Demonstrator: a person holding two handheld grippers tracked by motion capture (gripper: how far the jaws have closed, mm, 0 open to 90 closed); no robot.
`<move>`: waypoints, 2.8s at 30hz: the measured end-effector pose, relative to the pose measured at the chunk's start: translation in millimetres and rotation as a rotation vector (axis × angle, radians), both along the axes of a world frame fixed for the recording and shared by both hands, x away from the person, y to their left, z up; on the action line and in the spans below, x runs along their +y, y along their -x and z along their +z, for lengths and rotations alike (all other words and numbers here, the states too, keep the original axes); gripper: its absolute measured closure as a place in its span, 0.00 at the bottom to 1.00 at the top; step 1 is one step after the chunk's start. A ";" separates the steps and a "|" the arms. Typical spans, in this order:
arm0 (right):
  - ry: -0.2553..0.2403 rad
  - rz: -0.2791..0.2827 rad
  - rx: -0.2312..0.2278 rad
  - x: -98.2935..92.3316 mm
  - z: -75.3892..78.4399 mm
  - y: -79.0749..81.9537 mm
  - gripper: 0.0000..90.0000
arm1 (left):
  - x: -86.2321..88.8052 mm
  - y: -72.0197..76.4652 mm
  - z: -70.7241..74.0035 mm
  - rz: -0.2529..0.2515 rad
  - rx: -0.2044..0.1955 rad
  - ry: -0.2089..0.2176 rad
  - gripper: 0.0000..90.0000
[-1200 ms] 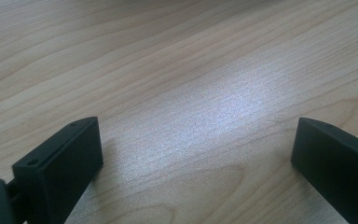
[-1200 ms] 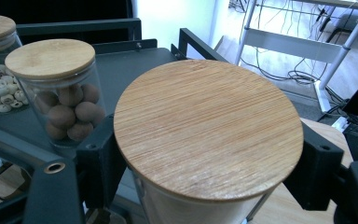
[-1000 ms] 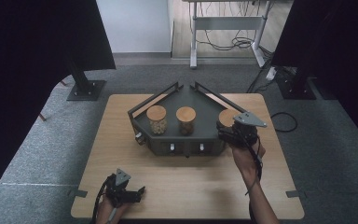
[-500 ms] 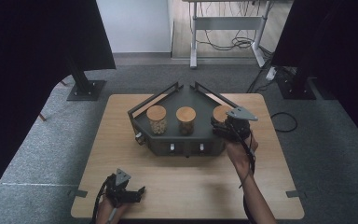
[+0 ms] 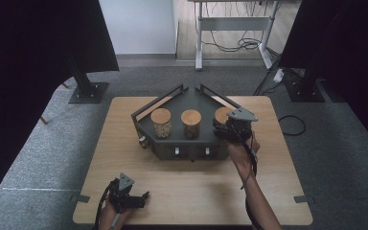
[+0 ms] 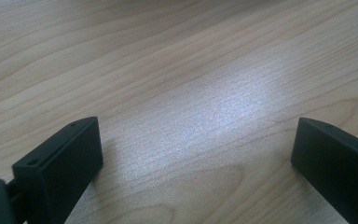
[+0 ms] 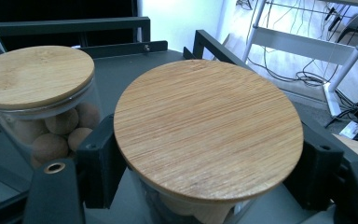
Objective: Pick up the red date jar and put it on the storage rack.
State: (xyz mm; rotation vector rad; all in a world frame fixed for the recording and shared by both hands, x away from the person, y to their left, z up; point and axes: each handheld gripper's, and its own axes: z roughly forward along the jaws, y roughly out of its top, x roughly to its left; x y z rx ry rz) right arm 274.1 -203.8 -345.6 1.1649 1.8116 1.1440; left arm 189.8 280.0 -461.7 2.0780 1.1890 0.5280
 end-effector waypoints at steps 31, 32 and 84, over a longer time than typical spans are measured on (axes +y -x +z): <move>-0.028 -0.009 0.037 -1.8 -16.4 -10.5 0.23 | 0.2 -0.1 0.1 -0.004 0.000 -0.001 0.02; -0.033 -0.002 0.037 -3.5 -17.3 -10.9 0.20 | 0.2 -0.1 0.1 -0.004 0.000 -0.001 0.02; -0.029 0.061 -0.013 -32.6 -1.9 25.6 0.05 | -0.3 -0.4 -0.1 -0.003 -0.001 0.000 0.02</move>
